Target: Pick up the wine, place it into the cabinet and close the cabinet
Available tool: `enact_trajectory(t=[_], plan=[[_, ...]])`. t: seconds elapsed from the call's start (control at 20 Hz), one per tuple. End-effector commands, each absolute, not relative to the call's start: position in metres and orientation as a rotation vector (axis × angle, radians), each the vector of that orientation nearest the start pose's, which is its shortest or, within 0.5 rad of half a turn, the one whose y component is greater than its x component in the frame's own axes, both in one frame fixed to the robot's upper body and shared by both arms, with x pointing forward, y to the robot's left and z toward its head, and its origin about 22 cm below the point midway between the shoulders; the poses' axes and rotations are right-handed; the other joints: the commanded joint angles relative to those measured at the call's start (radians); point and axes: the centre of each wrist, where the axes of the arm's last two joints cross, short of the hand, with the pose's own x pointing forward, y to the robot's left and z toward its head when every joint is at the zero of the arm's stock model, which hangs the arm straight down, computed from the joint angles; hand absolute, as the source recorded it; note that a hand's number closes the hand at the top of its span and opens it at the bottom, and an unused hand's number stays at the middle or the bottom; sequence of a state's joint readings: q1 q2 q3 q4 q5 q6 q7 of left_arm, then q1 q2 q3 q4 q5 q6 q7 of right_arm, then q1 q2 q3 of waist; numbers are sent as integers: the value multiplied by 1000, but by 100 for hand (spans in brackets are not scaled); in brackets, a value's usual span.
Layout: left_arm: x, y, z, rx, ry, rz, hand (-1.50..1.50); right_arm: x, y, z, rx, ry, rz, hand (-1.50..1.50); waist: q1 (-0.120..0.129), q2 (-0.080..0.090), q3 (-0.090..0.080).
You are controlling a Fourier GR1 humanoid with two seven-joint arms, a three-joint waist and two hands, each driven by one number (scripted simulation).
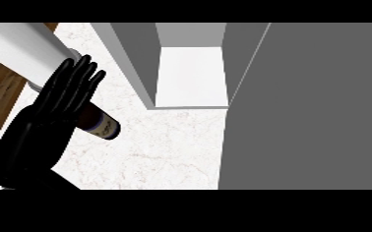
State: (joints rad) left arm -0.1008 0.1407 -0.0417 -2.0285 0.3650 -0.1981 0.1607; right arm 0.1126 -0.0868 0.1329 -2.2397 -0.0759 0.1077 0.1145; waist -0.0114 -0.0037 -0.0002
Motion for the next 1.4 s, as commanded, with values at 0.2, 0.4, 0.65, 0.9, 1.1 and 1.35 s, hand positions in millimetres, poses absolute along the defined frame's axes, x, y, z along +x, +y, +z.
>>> enact_trajectory(t=[0.2, 0.4, 0.65, 0.9, 1.1, 1.35], plan=[[211, 234, 185, -602, -1840, -236, -150, 148, -218, 170, 260, -1982, 211, -150, 11, 2, 0], [211, 212, 201, -601, -1848, -196, -150, 145, -224, 177, 263, -1973, 247, -150, 8, 3, 0], [186, 194, 219, -587, -1856, -218, -150, 143, -230, 177, 258, -1948, 253, -150, 9, 2, 1], [197, 182, 205, -575, -1834, -190, -150, 140, -234, 190, 270, -1965, 257, -150, 7, 3, 0], [179, 187, 216, -567, -1857, -136, -150, 142, -227, 195, 270, -1982, 201, -150, 10, 2, 0], [175, 199, 232, -514, -1850, -112, -150, 147, -216, 208, 277, -1992, 217, -150, 12, 2, 0]])
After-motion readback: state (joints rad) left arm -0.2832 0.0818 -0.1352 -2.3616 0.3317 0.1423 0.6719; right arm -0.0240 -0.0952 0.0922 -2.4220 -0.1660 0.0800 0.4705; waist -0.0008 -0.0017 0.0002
